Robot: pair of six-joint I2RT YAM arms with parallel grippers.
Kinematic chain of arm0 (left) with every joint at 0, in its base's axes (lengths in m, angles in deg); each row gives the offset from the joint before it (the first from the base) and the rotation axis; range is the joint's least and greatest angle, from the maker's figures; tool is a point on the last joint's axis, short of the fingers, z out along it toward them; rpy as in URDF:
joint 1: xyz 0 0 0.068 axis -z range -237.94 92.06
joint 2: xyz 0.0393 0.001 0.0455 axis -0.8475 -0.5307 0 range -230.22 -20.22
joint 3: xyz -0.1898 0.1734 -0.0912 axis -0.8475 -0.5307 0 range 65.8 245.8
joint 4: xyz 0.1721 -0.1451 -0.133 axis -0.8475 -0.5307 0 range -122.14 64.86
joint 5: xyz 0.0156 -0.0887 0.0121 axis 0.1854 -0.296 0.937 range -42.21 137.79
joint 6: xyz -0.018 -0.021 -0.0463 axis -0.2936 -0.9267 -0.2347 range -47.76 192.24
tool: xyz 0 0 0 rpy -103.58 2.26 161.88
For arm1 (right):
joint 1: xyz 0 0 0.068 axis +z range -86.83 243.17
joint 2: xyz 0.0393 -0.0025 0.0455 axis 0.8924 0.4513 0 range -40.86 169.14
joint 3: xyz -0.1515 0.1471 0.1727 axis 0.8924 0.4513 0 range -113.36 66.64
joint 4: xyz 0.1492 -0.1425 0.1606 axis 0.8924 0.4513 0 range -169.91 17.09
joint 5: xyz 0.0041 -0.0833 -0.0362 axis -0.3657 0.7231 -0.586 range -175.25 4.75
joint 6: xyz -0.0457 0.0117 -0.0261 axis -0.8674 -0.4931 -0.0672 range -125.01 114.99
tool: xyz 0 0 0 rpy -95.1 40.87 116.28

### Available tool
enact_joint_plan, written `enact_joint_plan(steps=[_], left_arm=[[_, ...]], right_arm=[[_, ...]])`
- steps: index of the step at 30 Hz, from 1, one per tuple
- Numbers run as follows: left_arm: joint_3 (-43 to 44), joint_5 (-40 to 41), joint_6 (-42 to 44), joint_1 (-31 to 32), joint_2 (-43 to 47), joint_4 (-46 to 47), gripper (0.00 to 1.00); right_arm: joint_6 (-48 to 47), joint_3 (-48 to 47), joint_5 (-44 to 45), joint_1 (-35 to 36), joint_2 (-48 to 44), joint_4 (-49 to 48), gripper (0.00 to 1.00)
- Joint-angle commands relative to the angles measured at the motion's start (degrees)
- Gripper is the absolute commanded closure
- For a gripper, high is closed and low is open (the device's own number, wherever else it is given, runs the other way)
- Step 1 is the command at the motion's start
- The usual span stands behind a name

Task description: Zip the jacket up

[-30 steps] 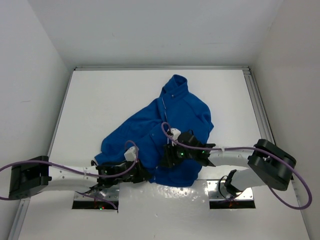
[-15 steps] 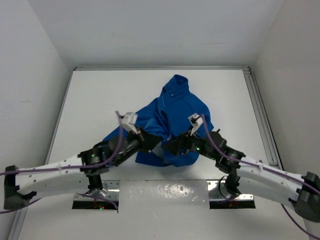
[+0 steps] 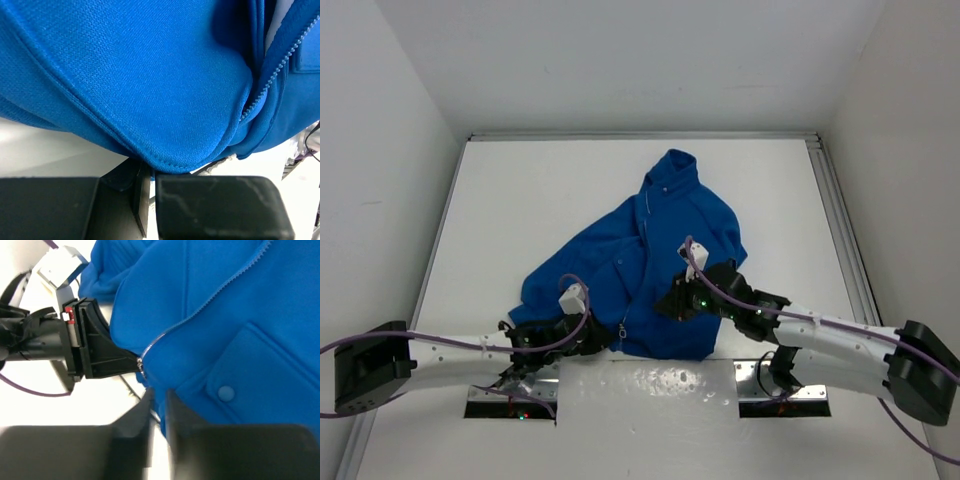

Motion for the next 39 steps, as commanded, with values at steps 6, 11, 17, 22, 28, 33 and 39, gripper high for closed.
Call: enact_joint_plan(steps=[6, 11, 17, 22, 28, 33, 39], left_arm=[[-2.59, -1.3, -1.36, -0.05, 2.06, -0.68, 1.0], [-2.59, -1.83, -0.75, -0.14, 7.25, -2.6, 1.0], [-2.59, -1.74, 0.04, -0.05, 11.74, -4.46, 1.0], [-2.59, -3.23, 0.74, -0.05, 11.12, -2.54, 1.0], [-2.59, -6.3, 2.41, -0.05, 12.35, 1.07, 1.0], [-4.61, -8.68, 3.03, -0.05, 12.88, 3.36, 1.0], [-5.4, -8.95, 2.94, 0.04, 14.81, 2.49, 1.0]], right_arm=[[0.46, -5.22, -8.8, 2.02, 10.56, -7.35, 0.95], [-2.09, -8.02, -7.41, 9.84, 16.01, -4.02, 0.75], [7.57, -1.27, -1.09, 12.05, 18.39, -16.13, 0.58], [16.19, 4.01, 3.15, 12.14, 21.81, -29.22, 0.51], [20.94, 3.05, 0.87, 12.05, 28.4, -38.2, 0.52], [23.66, 4.01, 3.06, 12.05, 31.13, -43.3, 0.53], [25.34, 4.54, 3.41, 12.05, 32.28, -46.38, 0.61]])
